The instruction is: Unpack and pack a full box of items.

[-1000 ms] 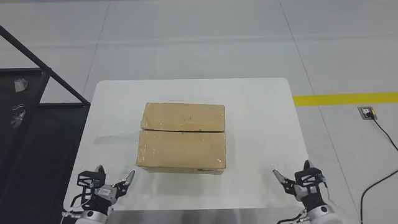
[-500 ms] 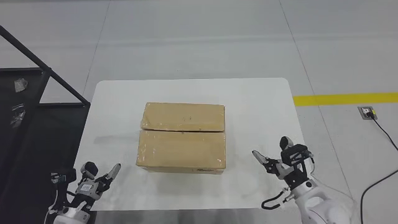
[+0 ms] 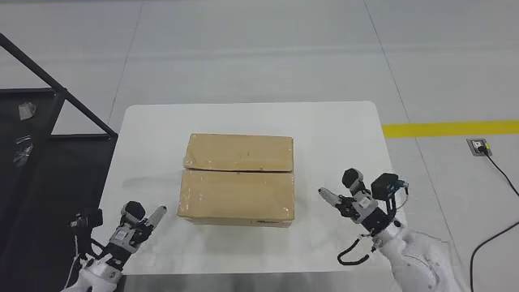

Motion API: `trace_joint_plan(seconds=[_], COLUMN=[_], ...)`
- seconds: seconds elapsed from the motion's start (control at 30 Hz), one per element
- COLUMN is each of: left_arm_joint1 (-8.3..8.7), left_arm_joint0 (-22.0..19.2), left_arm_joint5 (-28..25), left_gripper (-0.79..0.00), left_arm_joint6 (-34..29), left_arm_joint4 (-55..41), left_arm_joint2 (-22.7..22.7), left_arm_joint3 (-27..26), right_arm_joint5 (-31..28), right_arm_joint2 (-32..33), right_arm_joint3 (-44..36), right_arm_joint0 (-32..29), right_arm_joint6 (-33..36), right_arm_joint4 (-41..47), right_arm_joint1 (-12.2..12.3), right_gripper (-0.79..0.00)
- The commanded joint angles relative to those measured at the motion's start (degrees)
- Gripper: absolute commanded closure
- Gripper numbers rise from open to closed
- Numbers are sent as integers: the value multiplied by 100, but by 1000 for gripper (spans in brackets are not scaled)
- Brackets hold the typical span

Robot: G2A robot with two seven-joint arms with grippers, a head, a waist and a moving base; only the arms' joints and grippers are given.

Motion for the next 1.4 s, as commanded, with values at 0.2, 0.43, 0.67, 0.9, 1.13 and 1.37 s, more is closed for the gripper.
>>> trace_joint_plan(seconds=[0.2,0.43,0.67,0.9,1.13,1.37], left_arm_joint1=[100,136,136,143,171,214], left_arm_joint0=[-498,-622,-620,-688,-687,-685], left_arm_joint5=[-495,-355,-334,-145,-325,-402], left_gripper=[-785,-785,-785,-785,-785,-785], left_arm_joint6=[-1302,-1572,-1565,-1562,-1761,-2056], left_arm_joint4=[-1538,-1673,-1659,-1570,-2028,-2499], left_arm_joint2=[-154,-186,-185,-66,-103,-228], left_arm_joint3=[526,617,618,587,662,769], right_arm_joint5=[-1094,-1546,-1542,-1994,-1677,-1393], right_arm_joint2=[-665,-1011,-1014,-1182,-1514,-1778], right_arm_joint3=[1411,2059,2036,2009,2792,3327], right_arm_joint0=[1317,1900,1888,1774,2370,2814], right_arm_joint6=[1629,3000,2982,2912,4130,4264], right_arm_joint4=[2128,3393,3387,4776,6257,6201], right_arm_joint1=[-54,-31,-31,-52,-55,-126], right_gripper=[-785,-785,-785,-785,-785,-785])
